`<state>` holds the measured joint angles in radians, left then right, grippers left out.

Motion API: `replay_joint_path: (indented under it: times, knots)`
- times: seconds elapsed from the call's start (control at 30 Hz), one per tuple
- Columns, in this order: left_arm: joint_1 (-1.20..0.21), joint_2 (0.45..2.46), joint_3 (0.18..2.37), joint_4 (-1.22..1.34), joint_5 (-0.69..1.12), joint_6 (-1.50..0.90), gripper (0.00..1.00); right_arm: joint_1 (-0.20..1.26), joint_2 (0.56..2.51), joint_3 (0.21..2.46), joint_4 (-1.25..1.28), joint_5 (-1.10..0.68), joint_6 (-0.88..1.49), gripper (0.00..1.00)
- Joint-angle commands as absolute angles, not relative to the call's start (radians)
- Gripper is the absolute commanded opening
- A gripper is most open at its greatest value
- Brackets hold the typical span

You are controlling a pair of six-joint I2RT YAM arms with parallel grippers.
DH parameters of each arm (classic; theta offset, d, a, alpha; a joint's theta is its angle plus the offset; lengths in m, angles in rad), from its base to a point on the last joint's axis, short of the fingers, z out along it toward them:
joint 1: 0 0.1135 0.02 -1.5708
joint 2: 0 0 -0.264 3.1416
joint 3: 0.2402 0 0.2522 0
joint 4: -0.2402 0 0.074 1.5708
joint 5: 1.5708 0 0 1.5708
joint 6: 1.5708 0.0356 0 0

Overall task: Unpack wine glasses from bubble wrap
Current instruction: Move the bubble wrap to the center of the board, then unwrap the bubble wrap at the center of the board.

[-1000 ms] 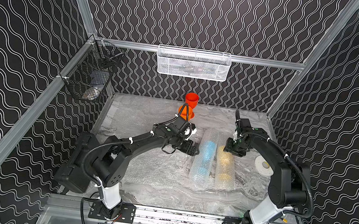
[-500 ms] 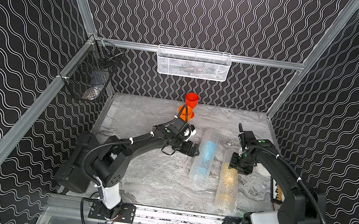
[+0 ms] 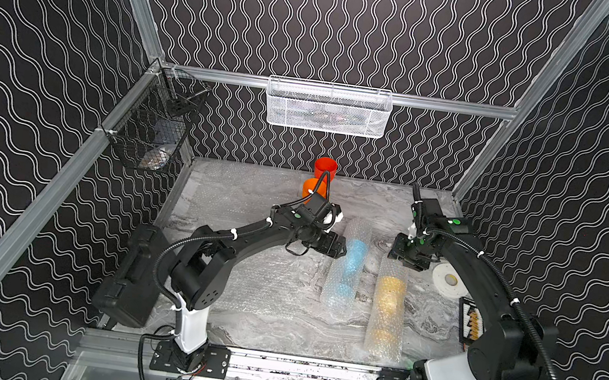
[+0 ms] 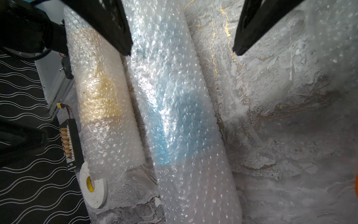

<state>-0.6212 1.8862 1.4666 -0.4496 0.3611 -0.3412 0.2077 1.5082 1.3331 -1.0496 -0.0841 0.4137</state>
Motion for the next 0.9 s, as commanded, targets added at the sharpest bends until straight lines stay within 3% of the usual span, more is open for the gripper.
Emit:
replay_joint_path:
  times: [0.0, 0.47, 0.87]
  knots:
    - [-0.636, 1.912, 1.502, -0.497, 0.362, -0.317, 0.83, 0.208, 1.530, 1.339, -0.989, -0.148, 0.383, 0.52]
    - [-0.746, 2.031, 1.660, -0.660, 0.143, -0.207, 0.61, 0.209, 1.587, 1.274, -0.855, -0.258, 0.342, 0.52]
    - [-0.793, 2.068, 1.710, -0.720, 0.031, -0.219, 0.55, 0.208, 1.621, 1.276, -0.830, -0.282, 0.324, 0.52]
